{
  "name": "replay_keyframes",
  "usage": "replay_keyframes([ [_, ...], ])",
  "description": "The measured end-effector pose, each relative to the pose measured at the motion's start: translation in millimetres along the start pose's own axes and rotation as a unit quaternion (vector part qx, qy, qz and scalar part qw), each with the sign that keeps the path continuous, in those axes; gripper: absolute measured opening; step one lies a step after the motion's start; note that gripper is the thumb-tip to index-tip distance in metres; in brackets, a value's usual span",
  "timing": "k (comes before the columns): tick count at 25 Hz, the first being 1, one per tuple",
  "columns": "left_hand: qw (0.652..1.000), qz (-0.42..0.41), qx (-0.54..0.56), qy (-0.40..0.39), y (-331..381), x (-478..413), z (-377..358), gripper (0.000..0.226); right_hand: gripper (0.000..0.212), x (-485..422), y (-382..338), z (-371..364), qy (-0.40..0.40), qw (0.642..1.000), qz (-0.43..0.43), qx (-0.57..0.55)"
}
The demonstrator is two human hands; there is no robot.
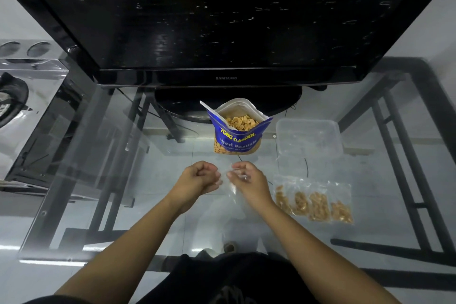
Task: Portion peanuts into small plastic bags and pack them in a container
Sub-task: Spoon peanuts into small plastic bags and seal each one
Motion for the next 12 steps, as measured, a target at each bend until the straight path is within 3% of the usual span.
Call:
replay_keyframes([
  [4,0.998,0.020,0.056,-0.008,15,-2,-2,0.018,0.017,-7,-24,4,-0.045,0.998,0.051,0.004],
  [12,0.997,0.040,0.046,-0.055,28,6,-12,0.014,0.021,-12,-43,11,-0.075,0.993,0.082,0.030],
])
Point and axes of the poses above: each hand's wrist, its own x-axis away from the middle knuckle, its own z-axis out of the back of the hand, y = z × x, the point moved 9 cm from there along -x, towards the middle knuckle, and after that the axes turned 13 degrees about y, right-handed, at the moved point
